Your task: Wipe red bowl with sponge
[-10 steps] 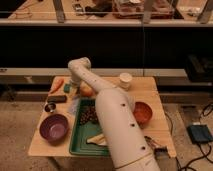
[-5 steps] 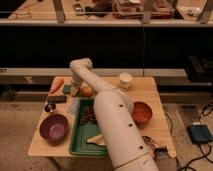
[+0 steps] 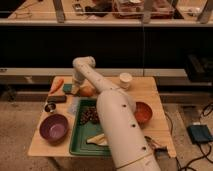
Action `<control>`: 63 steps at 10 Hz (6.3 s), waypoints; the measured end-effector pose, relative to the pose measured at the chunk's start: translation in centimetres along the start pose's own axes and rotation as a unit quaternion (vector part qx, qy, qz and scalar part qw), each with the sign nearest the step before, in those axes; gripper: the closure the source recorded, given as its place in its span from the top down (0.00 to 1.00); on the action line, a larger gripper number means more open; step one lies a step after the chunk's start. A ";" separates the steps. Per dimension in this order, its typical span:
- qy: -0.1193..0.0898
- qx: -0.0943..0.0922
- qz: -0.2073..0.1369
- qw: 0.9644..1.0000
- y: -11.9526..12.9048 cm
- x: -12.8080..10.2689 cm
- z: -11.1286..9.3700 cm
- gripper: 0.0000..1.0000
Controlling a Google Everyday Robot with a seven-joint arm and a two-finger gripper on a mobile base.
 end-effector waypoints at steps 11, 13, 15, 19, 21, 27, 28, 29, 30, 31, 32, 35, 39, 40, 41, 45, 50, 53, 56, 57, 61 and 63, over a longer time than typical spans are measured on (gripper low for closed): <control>0.012 0.052 -0.003 0.999 2.7 16.0 -19.8 0.00; 0.044 0.059 0.029 0.997 3.7 21.0 -21.6 0.00; 0.066 0.066 0.060 0.994 4.5 24.6 -22.3 0.00; 0.075 0.068 0.073 0.992 5.0 26.0 -22.4 0.00; 0.076 0.069 0.075 0.992 5.0 26.3 -22.6 0.00; 0.086 0.085 0.105 0.987 4.5 28.1 -23.9 0.00; 0.089 0.093 0.113 0.985 4.3 29.2 -24.9 0.00; 0.094 0.102 0.126 0.982 4.1 31.1 -26.4 0.00; 0.105 0.111 0.141 0.978 4.2 34.2 -28.3 0.00; 0.114 0.115 0.150 0.975 4.4 36.1 -29.3 0.00; 0.124 0.116 0.161 0.972 5.1 38.3 -30.2 0.00; 0.107 0.112 0.169 0.973 8.7 42.3 -31.1 0.00; 0.104 0.111 0.168 0.974 8.9 42.2 -30.9 0.00; 0.102 0.114 0.166 0.974 9.0 42.0 -30.8 0.00; 0.096 0.118 0.169 0.974 9.4 41.9 -30.4 0.00; 0.066 0.141 0.186 0.970 12.2 42.0 -29.8 0.00; 0.070 0.127 0.190 0.971 12.0 41.7 -28.0 0.00; 0.069 0.116 0.190 0.973 11.7 41.6 -26.9 0.00; 0.067 0.109 0.182 0.975 11.4 40.9 -26.3 0.00; 0.067 0.103 0.175 0.977 11.4 40.3 -25.8 0.00; 0.063 0.085 0.145 0.984 12.9 38.3 -24.9 0.00; 0.067 0.077 0.132 0.986 15.2 38.3 -25.5 0.00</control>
